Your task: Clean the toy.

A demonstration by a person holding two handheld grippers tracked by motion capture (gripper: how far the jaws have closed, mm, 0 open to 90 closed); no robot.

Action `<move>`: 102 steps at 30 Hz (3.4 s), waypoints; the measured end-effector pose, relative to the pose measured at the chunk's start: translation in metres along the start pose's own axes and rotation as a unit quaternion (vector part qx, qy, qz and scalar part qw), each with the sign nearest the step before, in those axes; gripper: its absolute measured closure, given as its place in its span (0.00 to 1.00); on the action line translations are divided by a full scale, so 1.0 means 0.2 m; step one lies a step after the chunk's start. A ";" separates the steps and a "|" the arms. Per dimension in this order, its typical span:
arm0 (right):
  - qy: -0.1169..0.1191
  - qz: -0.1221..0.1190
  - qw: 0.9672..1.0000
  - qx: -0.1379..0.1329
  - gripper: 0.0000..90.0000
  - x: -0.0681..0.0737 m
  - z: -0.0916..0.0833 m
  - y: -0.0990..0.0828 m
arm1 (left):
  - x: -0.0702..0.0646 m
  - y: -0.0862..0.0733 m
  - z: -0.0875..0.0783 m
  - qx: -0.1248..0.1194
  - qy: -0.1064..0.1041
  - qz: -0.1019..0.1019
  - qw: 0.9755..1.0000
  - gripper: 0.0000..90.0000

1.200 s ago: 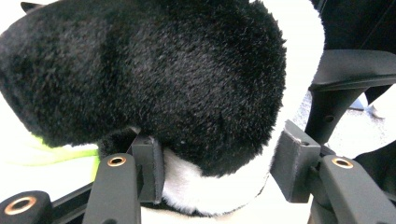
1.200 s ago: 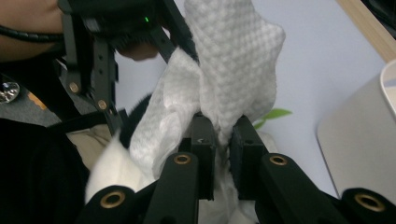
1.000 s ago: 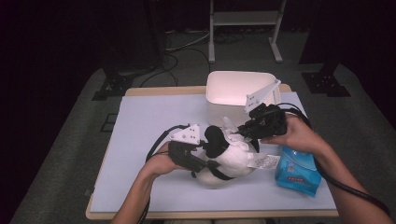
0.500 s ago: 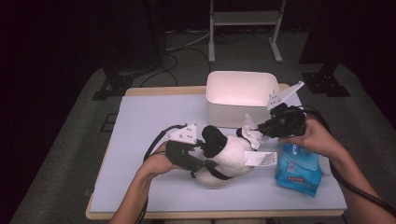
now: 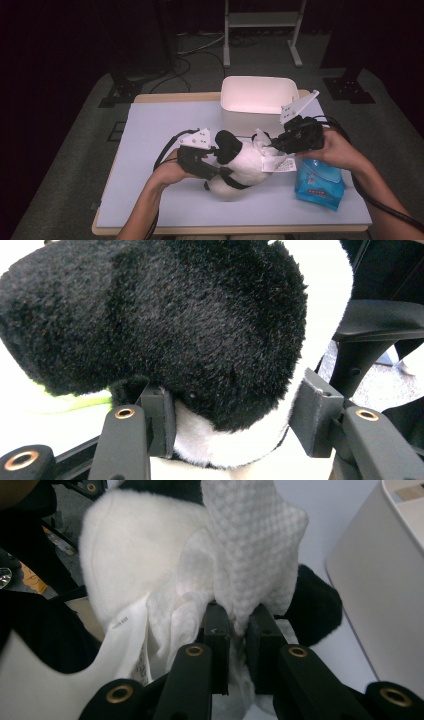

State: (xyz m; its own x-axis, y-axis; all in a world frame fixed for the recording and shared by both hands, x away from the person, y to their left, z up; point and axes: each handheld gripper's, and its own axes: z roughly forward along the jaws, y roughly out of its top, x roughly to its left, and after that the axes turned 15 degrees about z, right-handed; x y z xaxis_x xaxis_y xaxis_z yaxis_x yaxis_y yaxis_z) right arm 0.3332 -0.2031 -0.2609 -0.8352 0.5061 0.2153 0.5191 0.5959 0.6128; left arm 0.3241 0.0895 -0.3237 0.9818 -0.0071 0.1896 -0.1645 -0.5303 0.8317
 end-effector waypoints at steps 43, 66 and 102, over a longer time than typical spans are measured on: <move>-0.013 0.054 0.998 0.005 0.90 -0.15 0.07 -0.19 | 0.05 -0.15 0.10 0.107 0.018 -0.048 0.993 0.16; -0.005 0.080 0.997 -0.001 0.90 -0.24 0.13 -0.30 | 0.08 -0.14 0.08 0.135 0.030 -0.039 0.990 0.40; -0.004 0.027 0.999 0.033 0.90 -0.10 0.20 -0.11 | 0.04 -0.16 0.06 0.113 0.031 -0.050 0.992 0.23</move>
State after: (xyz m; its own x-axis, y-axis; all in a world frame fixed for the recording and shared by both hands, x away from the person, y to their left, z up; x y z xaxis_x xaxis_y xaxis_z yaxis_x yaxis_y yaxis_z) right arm 0.3452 -0.2008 -0.3085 -0.8046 0.5429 0.2407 0.5740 0.6071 0.5496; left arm 0.3378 0.0953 -0.3552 0.9833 0.1038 0.1497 -0.0342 -0.7018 0.7115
